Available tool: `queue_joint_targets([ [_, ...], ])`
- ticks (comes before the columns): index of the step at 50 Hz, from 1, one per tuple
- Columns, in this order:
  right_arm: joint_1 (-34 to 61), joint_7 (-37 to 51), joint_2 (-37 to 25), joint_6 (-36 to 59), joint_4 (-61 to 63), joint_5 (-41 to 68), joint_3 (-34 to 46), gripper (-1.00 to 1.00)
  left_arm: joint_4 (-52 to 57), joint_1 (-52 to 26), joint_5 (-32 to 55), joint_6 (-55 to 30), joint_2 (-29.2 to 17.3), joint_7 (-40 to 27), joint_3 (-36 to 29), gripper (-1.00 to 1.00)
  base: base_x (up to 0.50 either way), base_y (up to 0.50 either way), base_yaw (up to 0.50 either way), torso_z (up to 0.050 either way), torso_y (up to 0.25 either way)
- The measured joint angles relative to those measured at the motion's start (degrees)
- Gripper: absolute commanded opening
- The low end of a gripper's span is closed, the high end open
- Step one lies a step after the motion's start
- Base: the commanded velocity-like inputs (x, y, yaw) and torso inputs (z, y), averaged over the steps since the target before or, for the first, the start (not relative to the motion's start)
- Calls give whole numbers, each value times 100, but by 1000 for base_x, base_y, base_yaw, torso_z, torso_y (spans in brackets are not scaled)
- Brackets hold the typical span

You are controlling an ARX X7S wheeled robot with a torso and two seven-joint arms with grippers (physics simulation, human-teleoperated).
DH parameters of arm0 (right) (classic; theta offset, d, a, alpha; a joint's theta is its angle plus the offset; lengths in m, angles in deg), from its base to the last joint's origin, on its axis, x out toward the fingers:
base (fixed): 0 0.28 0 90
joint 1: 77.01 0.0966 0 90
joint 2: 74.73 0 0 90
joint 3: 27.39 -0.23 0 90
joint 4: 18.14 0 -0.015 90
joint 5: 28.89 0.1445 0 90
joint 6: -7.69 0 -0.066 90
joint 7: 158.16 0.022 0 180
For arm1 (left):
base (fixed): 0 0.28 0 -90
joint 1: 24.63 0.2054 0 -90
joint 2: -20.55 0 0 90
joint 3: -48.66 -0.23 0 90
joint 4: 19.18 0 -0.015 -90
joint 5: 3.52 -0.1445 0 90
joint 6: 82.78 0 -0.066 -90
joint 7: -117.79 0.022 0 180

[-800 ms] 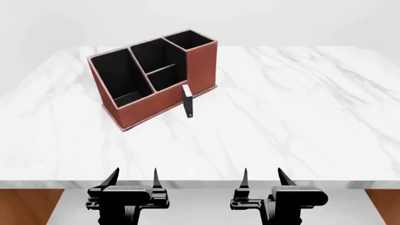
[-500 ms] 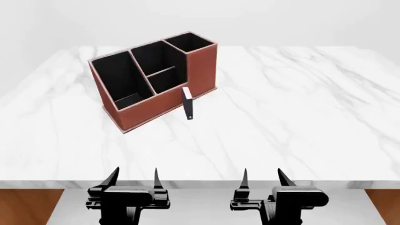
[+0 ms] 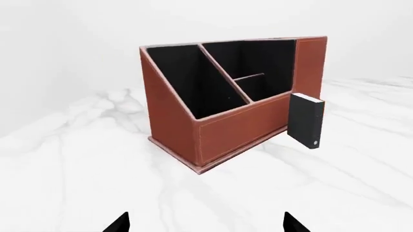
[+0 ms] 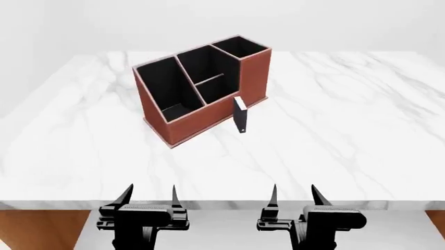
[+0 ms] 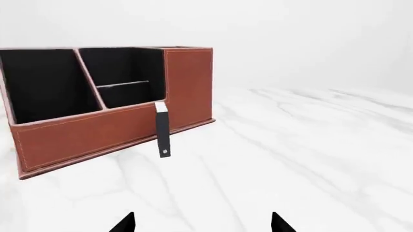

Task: Pick up the book and place it in the left compartment of the caddy.

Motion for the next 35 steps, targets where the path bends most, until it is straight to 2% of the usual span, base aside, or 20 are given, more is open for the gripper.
queue_joint_targets([
  [9, -1, 115, -87, -38, -1, -1, 123, 100, -38, -22, 42, 0, -76, -103, -97, 100, 0, 500, 0, 0, 0],
  [14, 3, 182, -109, 141, 165, 41, 170, 100, 33, -21, 49, -81, -132, -178, -132, 100, 0, 28, 0, 0, 0],
  [21, 52, 324, -212, 1205, 1421, 214, 117, 100, 1150, -62, 94, -1094, -184, -386, -87, 100, 0, 0, 0, 0, 0],
  [26, -39, 367, -299, 1530, 2142, 316, 76, 100, 1796, -52, 91, -1529, -224, -535, -58, 100, 500, 0, 0, 0, 0],
  [35, -123, 398, -388, 1731, 2722, 490, 35, 100, 2188, -60, 123, -1825, -278, -705, -59, 100, 500, 0, 0, 0, 0],
])
